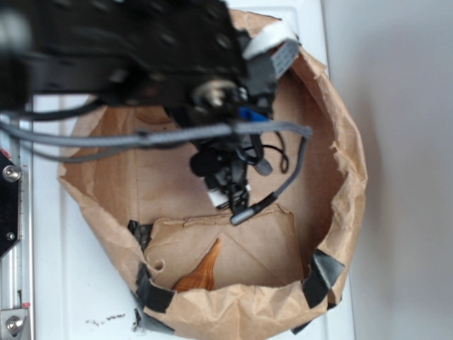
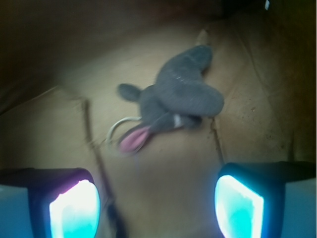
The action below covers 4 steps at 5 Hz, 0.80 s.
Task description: Grab the gray animal.
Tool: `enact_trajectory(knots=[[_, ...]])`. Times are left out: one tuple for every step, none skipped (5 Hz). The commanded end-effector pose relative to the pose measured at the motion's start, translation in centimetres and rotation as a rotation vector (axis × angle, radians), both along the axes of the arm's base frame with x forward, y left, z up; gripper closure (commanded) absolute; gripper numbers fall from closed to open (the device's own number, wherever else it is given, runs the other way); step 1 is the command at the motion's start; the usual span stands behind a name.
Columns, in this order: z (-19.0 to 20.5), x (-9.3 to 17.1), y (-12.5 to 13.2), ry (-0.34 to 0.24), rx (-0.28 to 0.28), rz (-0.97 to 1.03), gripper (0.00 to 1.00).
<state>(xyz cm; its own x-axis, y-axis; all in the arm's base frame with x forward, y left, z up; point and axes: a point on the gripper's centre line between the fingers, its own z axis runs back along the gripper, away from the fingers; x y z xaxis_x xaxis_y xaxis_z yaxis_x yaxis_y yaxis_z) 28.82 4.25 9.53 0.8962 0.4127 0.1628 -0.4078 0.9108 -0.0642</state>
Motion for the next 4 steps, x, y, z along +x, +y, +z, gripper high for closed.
enact_trajectory(knots=[[-0.27, 0.89, 0.57, -0.029, 0.006, -0.064, 0.00], [-0.27, 0.89, 0.57, -0.029, 0.006, -0.064, 0.00], [-0.27, 0.89, 0.57, -0.029, 0.006, -0.064, 0.00], [-1.08, 0.31, 1.19, -0.131, 0.008, 0.080, 0.00]])
